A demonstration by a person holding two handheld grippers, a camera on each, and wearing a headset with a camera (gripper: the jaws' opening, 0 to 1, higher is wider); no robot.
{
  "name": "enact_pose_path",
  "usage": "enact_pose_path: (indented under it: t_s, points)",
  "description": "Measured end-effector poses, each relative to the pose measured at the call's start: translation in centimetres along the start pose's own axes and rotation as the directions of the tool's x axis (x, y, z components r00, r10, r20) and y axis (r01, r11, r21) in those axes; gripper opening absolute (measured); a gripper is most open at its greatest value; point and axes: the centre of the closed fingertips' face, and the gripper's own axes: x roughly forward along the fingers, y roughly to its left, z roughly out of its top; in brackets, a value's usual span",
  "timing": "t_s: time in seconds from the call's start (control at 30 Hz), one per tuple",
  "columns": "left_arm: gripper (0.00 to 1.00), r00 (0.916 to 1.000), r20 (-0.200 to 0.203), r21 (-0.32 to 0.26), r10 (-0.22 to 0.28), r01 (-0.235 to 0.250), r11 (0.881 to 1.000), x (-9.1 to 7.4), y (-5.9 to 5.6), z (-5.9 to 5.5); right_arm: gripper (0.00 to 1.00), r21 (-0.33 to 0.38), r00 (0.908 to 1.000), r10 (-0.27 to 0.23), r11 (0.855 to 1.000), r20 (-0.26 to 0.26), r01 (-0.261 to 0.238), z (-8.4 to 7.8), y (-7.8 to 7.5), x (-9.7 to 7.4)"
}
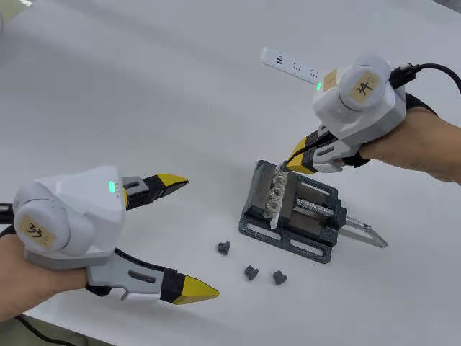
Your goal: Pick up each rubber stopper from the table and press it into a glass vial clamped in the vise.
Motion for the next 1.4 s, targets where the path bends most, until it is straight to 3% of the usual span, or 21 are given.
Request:
enact_pose_path:
  t_s: [1.4]
  points:
    - [0.93,0.9997,0.024,-0.002,-0.004,0.004,1.0,0.72,0.0,0.47,0.0,-0.038,0.999,0.006,0.999,-0.043,-0.008,-0.19,-0.05,0.41]
